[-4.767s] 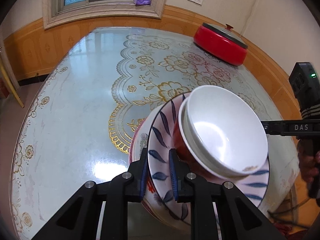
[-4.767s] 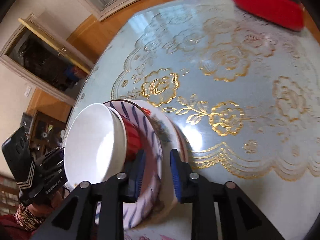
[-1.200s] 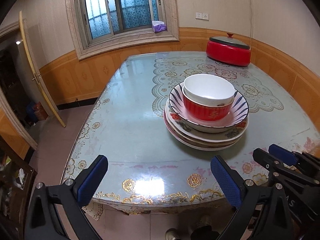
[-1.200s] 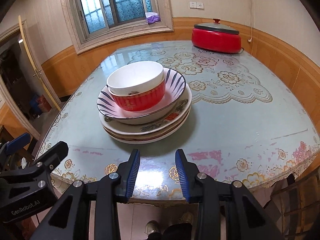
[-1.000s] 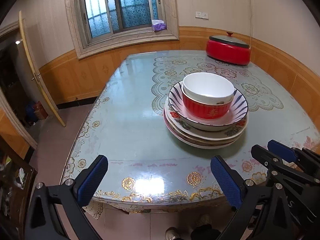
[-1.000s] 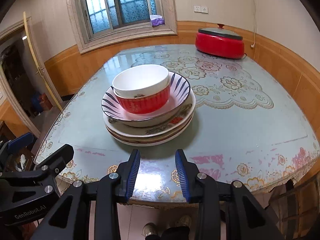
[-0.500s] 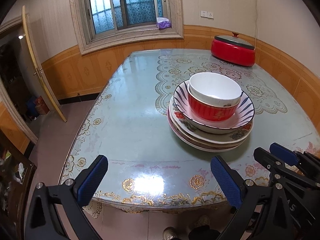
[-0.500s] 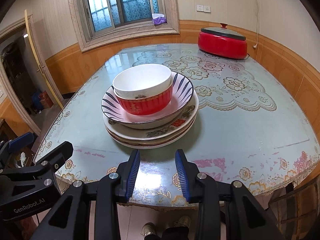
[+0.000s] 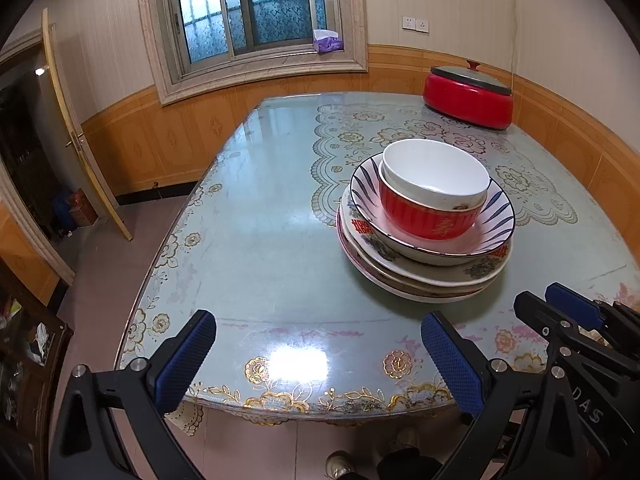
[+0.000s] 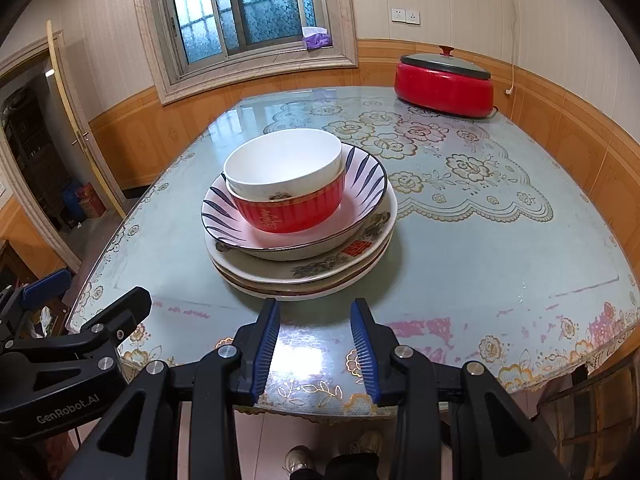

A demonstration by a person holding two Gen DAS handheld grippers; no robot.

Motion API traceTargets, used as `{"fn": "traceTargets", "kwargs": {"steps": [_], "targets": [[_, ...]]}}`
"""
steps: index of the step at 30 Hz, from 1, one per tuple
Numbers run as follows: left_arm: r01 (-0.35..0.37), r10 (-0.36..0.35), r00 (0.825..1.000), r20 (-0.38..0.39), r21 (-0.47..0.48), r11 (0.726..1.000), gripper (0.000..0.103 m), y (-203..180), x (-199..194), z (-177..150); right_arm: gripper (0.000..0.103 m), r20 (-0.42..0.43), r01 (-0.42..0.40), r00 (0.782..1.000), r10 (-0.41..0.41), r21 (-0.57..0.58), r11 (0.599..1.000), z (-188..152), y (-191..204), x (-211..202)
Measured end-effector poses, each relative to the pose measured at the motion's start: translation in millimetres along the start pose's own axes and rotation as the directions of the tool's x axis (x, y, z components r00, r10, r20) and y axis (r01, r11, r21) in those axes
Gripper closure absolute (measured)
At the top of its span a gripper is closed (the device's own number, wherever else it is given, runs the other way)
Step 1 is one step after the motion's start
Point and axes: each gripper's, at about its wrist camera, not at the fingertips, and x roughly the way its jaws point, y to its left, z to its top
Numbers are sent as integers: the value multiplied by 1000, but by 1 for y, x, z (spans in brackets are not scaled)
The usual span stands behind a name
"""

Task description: Organize plates and bowls

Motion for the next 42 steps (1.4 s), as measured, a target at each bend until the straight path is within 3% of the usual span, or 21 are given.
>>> {"fn": "traceTargets", "kwargs": {"steps": [42], "targets": [[22,-22,999,-29,-1,1000,0,0,11,3,66,-10,15,1000,-15,14,1000,2,3,4]]}}
